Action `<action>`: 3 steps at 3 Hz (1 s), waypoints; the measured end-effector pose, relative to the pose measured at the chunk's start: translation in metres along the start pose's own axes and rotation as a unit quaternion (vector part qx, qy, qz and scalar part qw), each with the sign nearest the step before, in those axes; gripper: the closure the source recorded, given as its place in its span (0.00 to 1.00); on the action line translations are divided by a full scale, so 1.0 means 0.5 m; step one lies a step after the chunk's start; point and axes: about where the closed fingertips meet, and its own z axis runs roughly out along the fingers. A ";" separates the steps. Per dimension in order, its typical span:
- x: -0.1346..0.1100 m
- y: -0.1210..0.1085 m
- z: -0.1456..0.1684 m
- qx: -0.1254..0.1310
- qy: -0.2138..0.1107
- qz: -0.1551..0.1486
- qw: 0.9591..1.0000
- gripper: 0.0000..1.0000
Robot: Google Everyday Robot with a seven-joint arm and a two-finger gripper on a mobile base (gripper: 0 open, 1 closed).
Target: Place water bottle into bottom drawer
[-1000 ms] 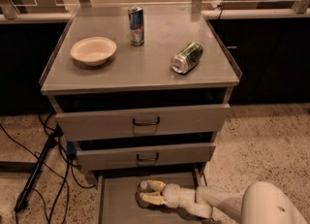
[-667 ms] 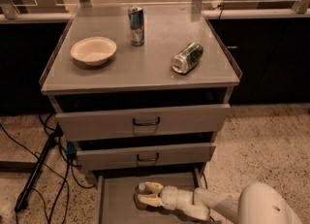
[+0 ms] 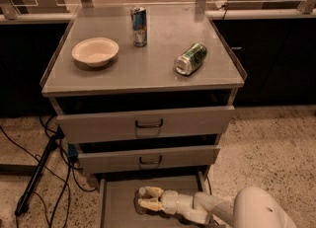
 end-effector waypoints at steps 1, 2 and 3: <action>0.016 -0.003 0.010 -0.002 -0.002 0.006 1.000 1.00; 0.053 -0.005 0.018 0.001 -0.005 0.023 1.000 1.00; 0.058 -0.004 0.019 0.001 -0.006 0.025 1.000 1.00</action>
Offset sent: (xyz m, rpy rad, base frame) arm -0.0022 0.0074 -0.0265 0.0125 0.0431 -0.0084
